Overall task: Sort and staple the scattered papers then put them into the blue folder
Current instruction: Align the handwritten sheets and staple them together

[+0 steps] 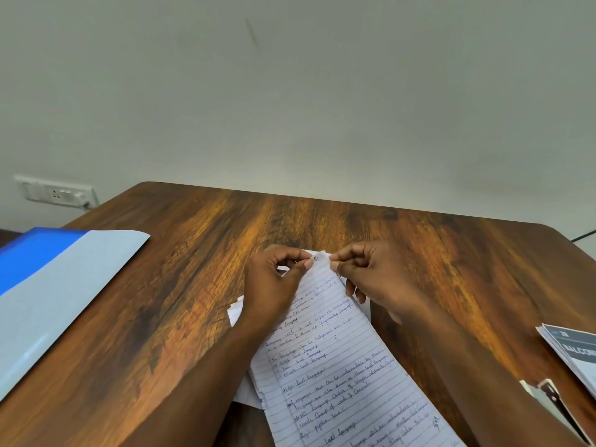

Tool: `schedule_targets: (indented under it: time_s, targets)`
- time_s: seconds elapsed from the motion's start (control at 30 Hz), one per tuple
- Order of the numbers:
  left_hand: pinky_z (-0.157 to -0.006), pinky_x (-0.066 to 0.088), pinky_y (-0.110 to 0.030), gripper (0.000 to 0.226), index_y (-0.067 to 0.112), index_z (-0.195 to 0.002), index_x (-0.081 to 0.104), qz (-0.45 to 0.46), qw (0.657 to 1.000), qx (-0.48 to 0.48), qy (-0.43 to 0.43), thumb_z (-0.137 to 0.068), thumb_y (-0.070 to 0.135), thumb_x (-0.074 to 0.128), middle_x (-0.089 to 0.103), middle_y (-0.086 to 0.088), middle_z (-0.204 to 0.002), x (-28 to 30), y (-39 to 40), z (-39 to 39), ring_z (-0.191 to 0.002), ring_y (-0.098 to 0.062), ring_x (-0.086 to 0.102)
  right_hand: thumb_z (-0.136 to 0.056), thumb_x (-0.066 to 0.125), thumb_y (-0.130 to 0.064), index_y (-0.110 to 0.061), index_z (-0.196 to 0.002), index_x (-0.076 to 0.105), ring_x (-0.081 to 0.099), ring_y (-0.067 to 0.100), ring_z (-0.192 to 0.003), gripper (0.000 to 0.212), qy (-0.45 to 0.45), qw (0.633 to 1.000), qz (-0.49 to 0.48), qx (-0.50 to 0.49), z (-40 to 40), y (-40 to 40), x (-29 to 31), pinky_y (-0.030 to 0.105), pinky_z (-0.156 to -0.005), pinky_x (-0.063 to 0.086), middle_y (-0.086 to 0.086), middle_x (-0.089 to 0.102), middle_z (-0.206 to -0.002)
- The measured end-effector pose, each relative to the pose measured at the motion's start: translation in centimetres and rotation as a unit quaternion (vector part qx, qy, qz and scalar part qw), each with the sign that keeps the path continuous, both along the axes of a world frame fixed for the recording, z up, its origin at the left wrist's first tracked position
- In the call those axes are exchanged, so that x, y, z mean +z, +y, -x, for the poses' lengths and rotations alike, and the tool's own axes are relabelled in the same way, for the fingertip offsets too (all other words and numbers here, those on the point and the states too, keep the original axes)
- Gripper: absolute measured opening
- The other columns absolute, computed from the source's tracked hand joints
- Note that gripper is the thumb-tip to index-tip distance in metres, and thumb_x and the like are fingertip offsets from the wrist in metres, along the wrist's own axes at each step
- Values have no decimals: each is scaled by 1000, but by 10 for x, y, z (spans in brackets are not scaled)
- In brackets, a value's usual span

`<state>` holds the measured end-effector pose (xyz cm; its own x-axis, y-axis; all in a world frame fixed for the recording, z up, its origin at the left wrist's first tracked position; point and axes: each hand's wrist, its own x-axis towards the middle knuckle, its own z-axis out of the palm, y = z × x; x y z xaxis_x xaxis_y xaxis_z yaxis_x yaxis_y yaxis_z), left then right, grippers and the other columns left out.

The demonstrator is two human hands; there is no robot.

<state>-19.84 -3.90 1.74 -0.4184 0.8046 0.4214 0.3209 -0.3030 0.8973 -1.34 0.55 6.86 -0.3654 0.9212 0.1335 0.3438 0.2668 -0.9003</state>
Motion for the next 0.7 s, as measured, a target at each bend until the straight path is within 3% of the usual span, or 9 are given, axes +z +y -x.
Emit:
schedule_targets:
  time_s: [0.37,0.53,0.7]
  targets:
    - [-76,56,-25,13,26,-91,81,5,1000,11,11,-83,19,88,75,11,-93,-1,1,-1,-85,-7,70,-86,82,-10,-11,-98,80,66,15,-53,12,-14,1000,0,-21,2,0,-2,22,-43,46,6,78,-79]
    - [-77,57,-30,16,26,-97,81,0,1000,5,28,-84,18,87,74,12,-98,-3,2,1,-89,-8,70,-85,82,-11,-12,-98,80,67,14,-54,13,-20,1000,-3,-19,2,0,-2,21,-44,47,3,79,-80]
    - [-92,60,-39,19,29,-112,81,17,996,-29,83,-93,26,79,77,18,-109,-3,1,6,-104,-2,71,-85,82,-8,-13,-98,81,67,14,-54,14,-10,1000,-1,-19,0,0,0,19,-44,48,3,79,-81]
